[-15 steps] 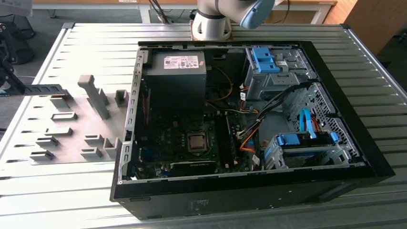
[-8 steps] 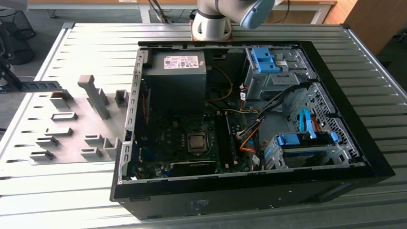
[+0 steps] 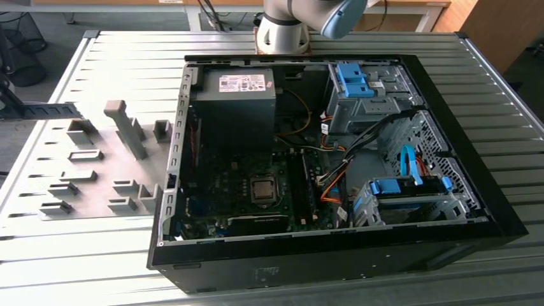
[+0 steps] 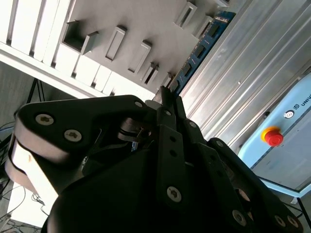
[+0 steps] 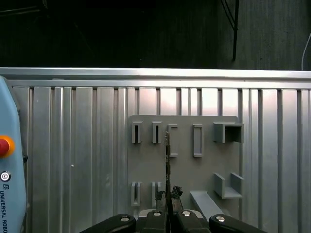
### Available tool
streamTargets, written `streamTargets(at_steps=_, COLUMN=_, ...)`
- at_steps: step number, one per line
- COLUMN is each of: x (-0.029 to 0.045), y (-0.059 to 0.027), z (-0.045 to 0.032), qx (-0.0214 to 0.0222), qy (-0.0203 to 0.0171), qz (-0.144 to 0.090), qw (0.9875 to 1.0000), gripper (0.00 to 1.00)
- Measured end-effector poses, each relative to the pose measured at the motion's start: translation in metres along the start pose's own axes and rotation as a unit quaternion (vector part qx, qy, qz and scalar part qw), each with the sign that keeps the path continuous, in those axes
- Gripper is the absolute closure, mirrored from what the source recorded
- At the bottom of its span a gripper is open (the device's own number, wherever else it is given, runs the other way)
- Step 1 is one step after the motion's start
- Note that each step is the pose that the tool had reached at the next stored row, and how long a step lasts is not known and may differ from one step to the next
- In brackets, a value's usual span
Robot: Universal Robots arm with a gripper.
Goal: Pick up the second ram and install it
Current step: 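Pick up the second ram and move it above second insertion slot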
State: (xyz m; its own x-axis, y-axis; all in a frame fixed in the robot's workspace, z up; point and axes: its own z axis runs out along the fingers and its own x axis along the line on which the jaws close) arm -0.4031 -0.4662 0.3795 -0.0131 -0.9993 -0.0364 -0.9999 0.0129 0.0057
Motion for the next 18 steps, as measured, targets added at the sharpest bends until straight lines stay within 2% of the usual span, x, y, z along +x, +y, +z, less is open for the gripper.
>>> streamTargets(at_steps=18, x=-0.001, y=0.0001, z=-0.0162, qx=0.0, qy=0.0001, qz=0.0, qw=1.0, gripper=0.86)
